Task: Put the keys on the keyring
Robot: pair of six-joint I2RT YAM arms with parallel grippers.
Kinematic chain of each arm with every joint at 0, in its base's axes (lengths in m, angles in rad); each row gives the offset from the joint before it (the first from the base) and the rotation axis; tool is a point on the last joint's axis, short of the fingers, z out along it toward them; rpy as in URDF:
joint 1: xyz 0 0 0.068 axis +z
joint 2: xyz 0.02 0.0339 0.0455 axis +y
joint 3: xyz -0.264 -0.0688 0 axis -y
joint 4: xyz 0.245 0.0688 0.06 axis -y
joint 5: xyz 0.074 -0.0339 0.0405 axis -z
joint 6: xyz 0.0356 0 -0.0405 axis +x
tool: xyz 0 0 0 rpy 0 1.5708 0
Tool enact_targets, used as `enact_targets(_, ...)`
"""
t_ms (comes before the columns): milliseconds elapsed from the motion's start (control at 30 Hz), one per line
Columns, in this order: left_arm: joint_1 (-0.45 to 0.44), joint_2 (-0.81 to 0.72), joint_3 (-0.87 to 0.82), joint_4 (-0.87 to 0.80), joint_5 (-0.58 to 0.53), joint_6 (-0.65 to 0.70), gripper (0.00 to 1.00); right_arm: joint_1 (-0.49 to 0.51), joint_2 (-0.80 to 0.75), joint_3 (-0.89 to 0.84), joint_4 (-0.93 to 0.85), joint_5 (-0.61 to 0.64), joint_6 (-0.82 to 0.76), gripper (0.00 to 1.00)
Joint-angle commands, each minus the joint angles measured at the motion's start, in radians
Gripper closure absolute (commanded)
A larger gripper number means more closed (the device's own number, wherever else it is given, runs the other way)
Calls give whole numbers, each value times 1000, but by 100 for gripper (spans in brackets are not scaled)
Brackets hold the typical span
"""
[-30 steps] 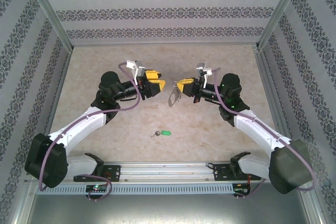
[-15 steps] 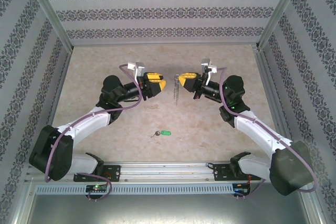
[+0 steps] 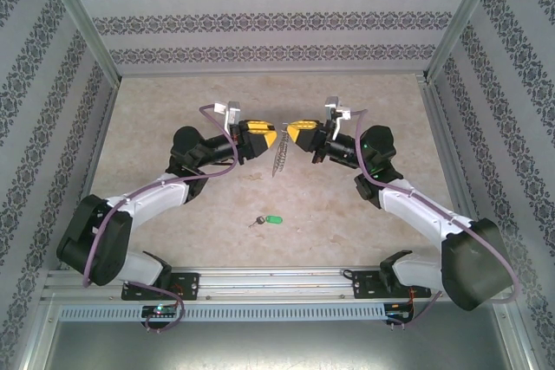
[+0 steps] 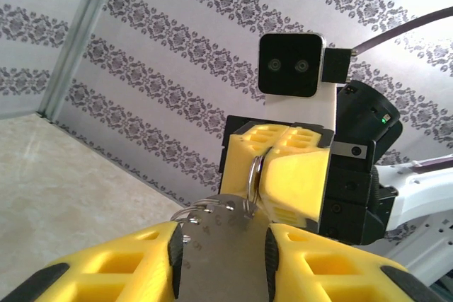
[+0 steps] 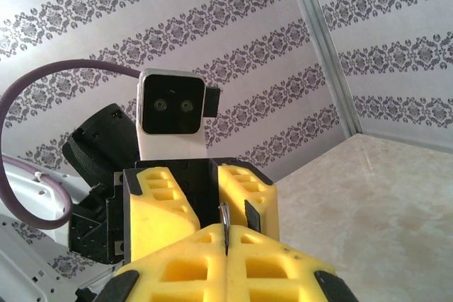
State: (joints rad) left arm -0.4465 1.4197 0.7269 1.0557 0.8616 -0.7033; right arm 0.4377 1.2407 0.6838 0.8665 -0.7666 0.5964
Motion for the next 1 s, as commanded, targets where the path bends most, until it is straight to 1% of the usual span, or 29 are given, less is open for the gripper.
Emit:
enact_targets(0, -14, 17, 39, 119, 31, -50, 64, 16, 9, 32, 71, 1, 6, 100)
enact_targets(267, -21, 34, 48, 144, 31, -64, 65, 26, 23, 36, 74, -3, 3, 100)
enact_targets(533, -30, 51, 55, 151, 36, -67, 71, 29, 32, 41, 77, -3, 2, 100)
enact_targets(800, -34, 55, 49, 157, 36, -67, 82, 29, 33, 39, 69, 1, -5, 100)
enact_targets(967, -34, 53, 49, 161, 33, -64, 92, 30, 34, 36, 68, 0, -5, 100)
